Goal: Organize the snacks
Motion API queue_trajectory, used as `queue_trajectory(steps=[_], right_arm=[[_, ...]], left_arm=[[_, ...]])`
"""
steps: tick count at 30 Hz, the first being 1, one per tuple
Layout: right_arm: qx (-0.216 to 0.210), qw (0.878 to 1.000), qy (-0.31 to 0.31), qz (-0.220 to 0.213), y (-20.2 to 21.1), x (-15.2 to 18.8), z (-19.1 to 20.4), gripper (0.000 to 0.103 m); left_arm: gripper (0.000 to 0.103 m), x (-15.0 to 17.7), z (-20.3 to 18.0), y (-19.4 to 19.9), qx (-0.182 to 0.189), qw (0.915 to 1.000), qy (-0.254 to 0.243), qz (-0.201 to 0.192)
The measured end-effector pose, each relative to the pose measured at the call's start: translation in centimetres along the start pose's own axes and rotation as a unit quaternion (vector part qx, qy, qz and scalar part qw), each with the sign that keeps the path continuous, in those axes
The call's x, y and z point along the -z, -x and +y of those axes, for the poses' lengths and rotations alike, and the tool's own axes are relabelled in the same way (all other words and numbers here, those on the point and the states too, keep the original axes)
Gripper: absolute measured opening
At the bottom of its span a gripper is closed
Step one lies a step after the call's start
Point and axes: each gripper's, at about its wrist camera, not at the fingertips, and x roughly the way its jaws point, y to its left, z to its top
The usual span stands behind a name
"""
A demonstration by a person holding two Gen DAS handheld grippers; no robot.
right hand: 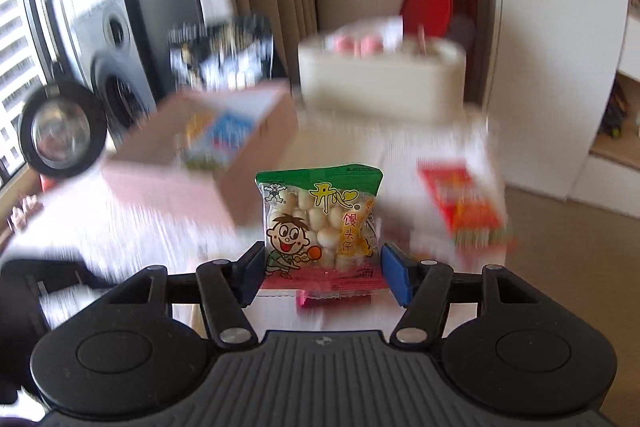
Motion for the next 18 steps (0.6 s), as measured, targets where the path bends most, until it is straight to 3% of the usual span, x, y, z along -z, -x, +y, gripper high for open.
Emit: queue_trajectory(steps=[2,6,9,13,18], right_arm=[[0.0,1.0,-0.004,0.017,-0.8,2.1,0.6,0.062],[0.024,0.999,0.003,0.022,-1.6,4.5,1.8,0.062],[0.047,0.999,0.011,0.024,-1.7,5.2,2.1,0.063],[0.025,0.999,0.001,0.029,-1.3,5.8,1.6,0.073],[0.029,0.999,0.006,0.021,-1.5,6.7,1.4,0.082]], left_arm=[[0.054,-0.1,1.6,0.3,0.015,0.9989,0.045,0.007],[0.054,-1.1,3.0,0.0,0.109,0.9828,0.148,0.016],[0.054,-2.2,1.6,-1.6,0.11,0.9837,0.141,0.022],[0.054,-3.0,0.1,-3.7,0.099,0.9856,0.134,0.027],[0.055,-3.4,-1.5,-5.3,0.06,0.9954,0.069,0.03]])
